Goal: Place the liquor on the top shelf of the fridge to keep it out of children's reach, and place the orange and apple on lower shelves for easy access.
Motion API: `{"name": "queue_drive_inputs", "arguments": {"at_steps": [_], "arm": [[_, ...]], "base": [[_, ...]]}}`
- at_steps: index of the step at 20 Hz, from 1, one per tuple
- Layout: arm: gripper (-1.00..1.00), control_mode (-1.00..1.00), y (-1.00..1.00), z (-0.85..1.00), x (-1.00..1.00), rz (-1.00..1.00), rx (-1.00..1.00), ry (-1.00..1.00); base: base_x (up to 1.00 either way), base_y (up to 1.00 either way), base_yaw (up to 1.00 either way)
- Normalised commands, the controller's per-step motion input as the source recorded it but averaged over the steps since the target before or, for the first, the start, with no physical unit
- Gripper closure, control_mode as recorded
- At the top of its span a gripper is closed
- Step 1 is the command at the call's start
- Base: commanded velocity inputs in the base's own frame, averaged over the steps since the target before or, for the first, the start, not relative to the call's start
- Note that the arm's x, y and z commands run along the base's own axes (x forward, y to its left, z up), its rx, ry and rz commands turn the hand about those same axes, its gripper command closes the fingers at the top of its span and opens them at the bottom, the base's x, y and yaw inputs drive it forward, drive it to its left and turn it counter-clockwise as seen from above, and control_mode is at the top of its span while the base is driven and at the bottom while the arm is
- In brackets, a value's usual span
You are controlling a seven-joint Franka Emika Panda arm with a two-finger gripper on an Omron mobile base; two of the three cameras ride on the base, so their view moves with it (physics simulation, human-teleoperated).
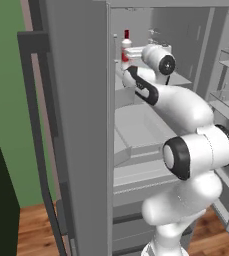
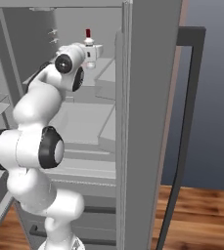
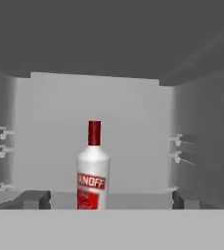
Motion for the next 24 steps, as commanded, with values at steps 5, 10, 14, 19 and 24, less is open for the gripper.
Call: {"name": "queue_drive_inputs", "arguments": {"at_steps": [5,10,14,19,24], "arm": [[-1.0,-1.0,-0.1,0.18,-0.8,0.01,-0.05,0.19],[-1.0,-1.0,0.0,0.0,-0.92,0.05,-0.08,0.27],[-1.0,-1.0,0.0,-0.14,-1.0,0.07,-0.1,0.23],[-1.0,-1.0,0.0,-0.42,-1.0,0.04,-0.09,0.12],[-1.0,-1.0,0.0,-0.36,-1.0,0.0,-0.01,0.01]], "base": [[0.0,0.0,0.0],[0.0,0.0,0.0],[0.0,0.0,0.0],[0.0,0.0,0.0],[0.0,0.0,0.0]]}}
